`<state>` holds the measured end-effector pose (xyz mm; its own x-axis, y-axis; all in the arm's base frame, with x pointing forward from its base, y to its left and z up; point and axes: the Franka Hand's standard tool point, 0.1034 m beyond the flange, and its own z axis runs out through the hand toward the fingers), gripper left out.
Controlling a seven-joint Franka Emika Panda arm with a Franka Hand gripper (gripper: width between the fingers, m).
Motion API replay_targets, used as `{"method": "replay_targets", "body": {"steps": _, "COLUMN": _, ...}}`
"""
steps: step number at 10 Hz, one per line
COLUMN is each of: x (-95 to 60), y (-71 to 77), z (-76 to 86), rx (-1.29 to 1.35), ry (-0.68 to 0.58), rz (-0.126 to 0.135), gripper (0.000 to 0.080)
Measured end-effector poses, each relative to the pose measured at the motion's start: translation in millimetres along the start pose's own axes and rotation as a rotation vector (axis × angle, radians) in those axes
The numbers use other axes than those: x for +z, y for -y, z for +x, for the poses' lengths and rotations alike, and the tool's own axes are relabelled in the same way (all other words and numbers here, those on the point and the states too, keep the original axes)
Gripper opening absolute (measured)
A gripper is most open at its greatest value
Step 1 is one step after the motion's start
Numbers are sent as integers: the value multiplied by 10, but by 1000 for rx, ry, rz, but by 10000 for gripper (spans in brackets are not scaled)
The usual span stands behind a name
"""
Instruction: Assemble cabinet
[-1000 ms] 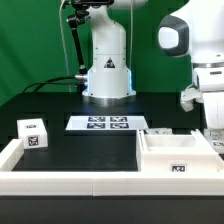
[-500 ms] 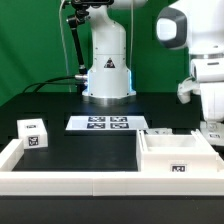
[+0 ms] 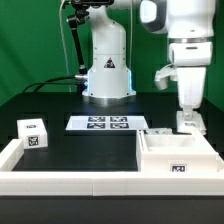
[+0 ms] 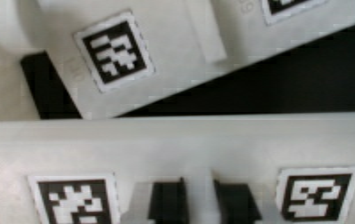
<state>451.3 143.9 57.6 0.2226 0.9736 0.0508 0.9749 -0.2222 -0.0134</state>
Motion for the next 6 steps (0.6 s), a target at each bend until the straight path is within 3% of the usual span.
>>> {"method": "replay_targets", "body": {"steps": 4, "x": 7, "y": -2, "z": -3, "rx": 4, "ry": 0, "rz": 1, "gripper": 68}}
{"method": "replay_targets", "body": {"steps": 6, "x": 5, "y": -70, "z": -137, "rx": -70, "ry": -3, "rz": -4, "gripper": 68}}
